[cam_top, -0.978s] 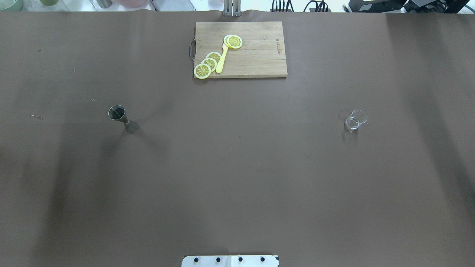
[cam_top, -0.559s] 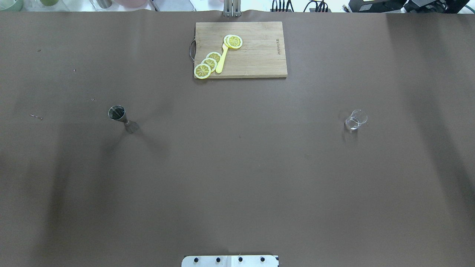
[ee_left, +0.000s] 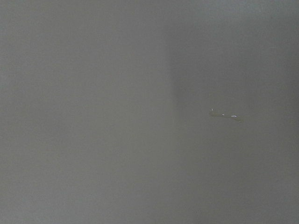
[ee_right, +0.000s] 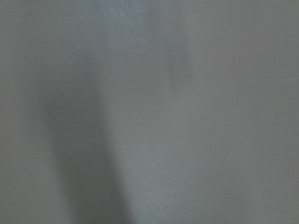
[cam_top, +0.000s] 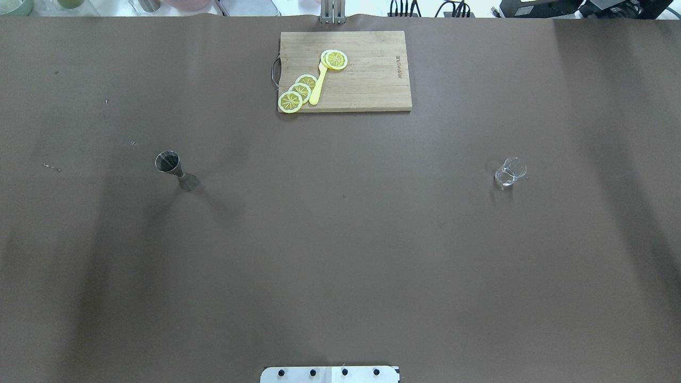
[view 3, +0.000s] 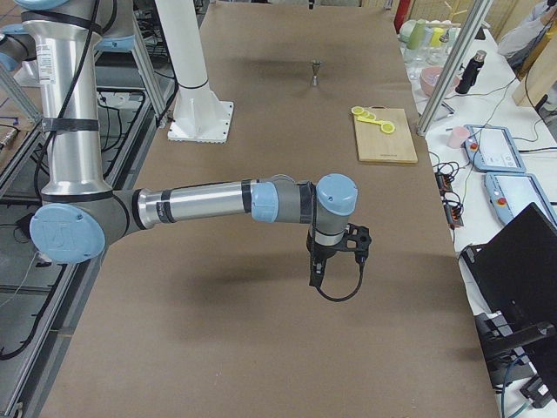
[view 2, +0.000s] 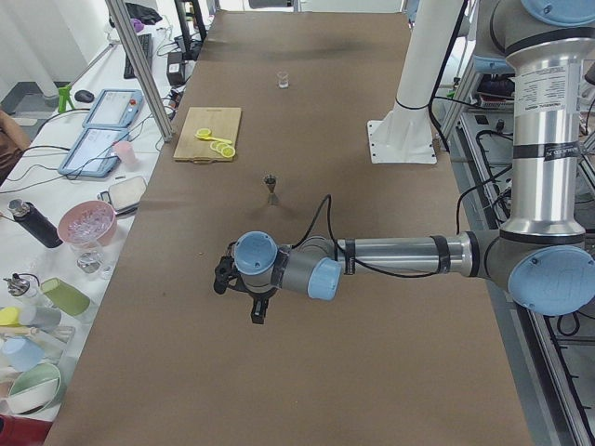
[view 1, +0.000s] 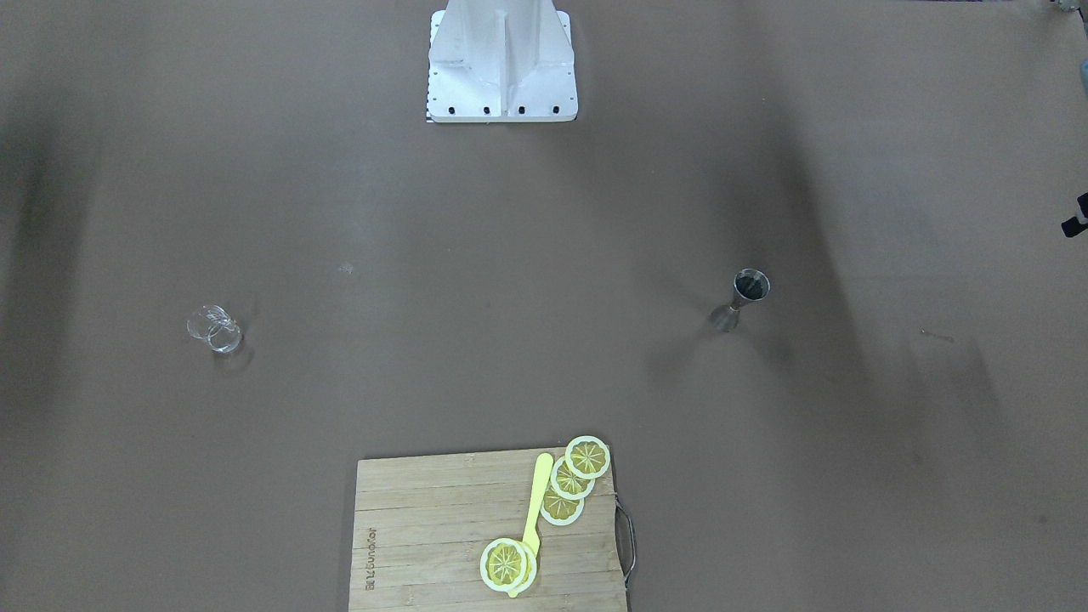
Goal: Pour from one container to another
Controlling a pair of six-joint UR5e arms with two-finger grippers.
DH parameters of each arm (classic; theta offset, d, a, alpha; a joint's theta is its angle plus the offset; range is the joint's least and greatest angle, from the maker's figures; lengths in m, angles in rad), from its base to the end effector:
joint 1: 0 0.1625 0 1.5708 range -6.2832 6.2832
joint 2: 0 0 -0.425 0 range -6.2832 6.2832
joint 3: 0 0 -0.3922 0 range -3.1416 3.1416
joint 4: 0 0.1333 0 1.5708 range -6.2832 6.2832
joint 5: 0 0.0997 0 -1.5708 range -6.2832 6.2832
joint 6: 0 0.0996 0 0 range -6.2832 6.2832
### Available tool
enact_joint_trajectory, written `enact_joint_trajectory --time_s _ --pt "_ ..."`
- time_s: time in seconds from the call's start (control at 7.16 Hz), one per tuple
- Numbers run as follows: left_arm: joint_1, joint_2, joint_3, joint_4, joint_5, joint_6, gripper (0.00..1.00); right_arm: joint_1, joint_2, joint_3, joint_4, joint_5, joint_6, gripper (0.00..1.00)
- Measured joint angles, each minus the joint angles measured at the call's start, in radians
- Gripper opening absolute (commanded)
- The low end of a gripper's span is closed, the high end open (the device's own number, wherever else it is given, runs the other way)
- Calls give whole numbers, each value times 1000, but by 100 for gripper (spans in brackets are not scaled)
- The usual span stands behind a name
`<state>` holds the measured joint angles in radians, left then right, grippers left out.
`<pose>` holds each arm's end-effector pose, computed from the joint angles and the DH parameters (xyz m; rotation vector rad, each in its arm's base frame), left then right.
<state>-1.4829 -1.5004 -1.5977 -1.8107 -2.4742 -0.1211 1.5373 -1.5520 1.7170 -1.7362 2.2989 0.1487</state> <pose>-0.0134 -0.4748 0.6445 0.0879 0.9144 0.0579 0.0504 -0.4965 0.5974 -0.0667 -0.7254 0.1102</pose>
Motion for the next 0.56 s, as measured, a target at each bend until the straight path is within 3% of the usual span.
enact_joint_trajectory --time_s 0.28,0.56 --pt "-10 0 -103 188 46 2 99 0 1 1 1 2 -1 100" --pt "-25 48 -161 242 99 8 99 0 2 1 1 4 -1 100"
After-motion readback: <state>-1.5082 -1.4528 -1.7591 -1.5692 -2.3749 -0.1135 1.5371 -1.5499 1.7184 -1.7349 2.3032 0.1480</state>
